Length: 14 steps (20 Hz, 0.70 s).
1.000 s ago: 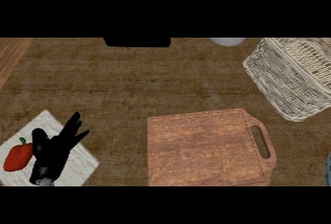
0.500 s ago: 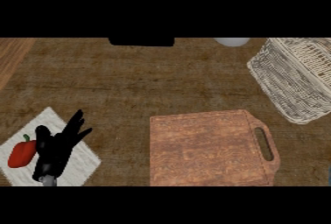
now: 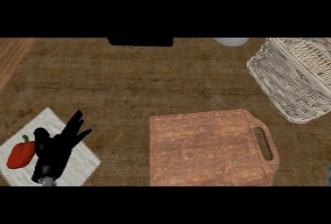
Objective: Pick the pear from the cutting board and place it in the basket
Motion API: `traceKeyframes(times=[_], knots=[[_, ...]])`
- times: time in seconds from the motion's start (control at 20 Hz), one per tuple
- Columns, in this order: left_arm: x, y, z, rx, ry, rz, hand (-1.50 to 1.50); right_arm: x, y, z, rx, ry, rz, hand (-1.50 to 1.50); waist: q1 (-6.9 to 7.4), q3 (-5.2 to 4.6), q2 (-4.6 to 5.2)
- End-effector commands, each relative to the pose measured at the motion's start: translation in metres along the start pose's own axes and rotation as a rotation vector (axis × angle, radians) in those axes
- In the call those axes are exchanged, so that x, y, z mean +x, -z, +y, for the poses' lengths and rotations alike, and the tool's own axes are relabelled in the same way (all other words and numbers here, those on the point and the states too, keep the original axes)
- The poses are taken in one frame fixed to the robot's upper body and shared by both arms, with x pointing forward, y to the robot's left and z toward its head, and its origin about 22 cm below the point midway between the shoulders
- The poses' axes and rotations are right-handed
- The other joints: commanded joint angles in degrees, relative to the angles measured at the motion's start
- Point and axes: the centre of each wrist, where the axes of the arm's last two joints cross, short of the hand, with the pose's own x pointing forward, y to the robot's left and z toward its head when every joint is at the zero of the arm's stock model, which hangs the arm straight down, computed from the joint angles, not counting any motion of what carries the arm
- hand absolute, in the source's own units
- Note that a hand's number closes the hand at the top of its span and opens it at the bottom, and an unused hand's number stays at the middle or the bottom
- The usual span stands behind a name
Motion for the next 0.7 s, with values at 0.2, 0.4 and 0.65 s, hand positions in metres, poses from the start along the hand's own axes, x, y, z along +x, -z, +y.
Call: traceKeyframes(times=[0.2,0.4,0.65], knots=[[-0.024,0.006,0.003,0.004,0.004,0.138,0.0,-0.057,0.011,0.011,0.01,0.032,0.022,1.5,-0.48,-0.6,0.85],[-0.031,-0.008,0.002,-0.004,0.001,0.156,0.0,-0.043,0.01,-0.009,-0.147,-0.207,0.092,1.5,-0.18,-0.64,0.7],[-0.02,0.005,0.003,-0.015,-0.005,0.151,0.0,-0.061,0.008,-0.012,-0.042,-0.32,0.029,-1.5,-0.22,-0.58,0.91]])
